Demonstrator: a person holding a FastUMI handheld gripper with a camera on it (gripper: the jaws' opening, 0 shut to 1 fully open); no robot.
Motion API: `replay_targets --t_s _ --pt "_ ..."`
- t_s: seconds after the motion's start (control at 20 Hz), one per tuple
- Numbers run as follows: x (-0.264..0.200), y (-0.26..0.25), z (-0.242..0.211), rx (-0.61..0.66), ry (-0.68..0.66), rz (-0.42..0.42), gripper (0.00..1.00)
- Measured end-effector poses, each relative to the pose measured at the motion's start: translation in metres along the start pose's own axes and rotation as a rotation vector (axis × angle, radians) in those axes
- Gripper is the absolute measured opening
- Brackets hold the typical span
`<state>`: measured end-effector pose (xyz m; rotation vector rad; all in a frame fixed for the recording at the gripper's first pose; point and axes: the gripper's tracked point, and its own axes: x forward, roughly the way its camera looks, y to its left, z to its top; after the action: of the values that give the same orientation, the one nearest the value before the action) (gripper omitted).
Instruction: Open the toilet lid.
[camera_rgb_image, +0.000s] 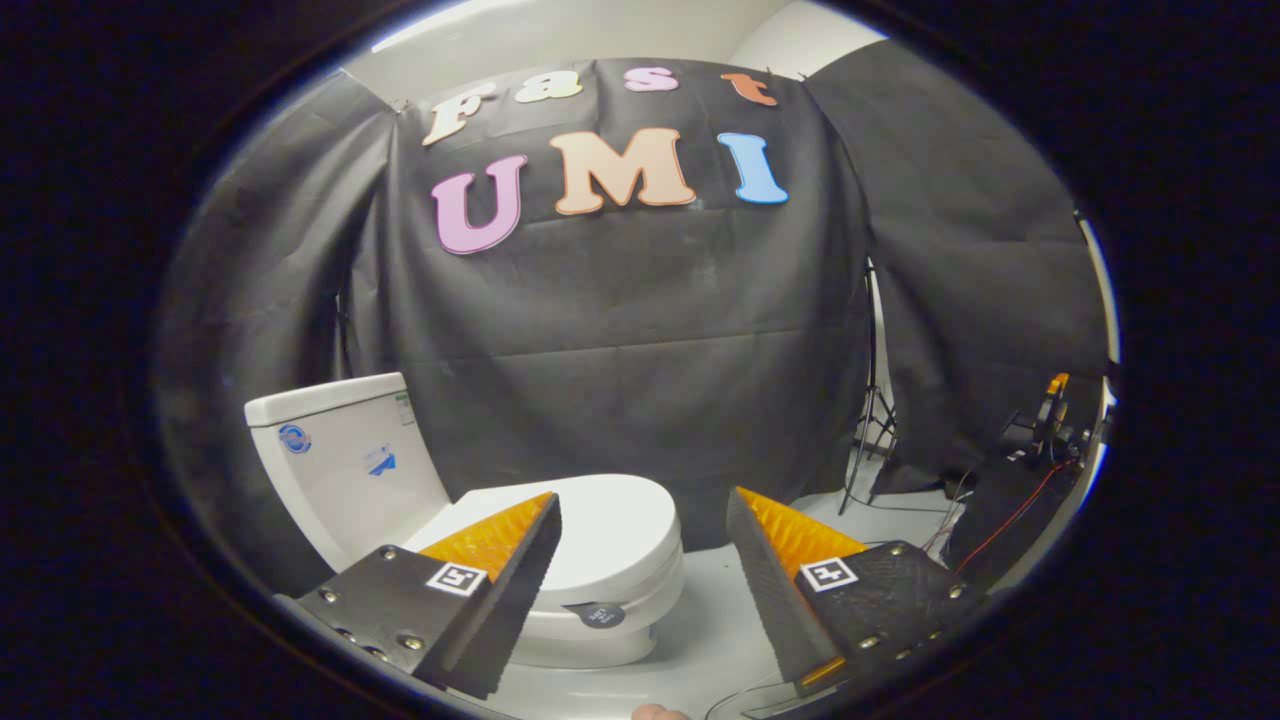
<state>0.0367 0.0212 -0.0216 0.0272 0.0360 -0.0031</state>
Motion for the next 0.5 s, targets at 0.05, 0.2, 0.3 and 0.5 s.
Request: replay_targets --t_s 0.05,0.2,0.3,0.5 --pt "0.005 0.000 -0.005 0.015 0.007 -0.001 0.98" --pt "0.022 -0.005 -0.025 0.047 0.057 -0.019 0.98" --pt "0.035 -0.006 -0.037 0.077 0.089 -0.028 0.98" --pt "0.065 -0.005 -0.063 0.162 0.163 -0.023 0.98"
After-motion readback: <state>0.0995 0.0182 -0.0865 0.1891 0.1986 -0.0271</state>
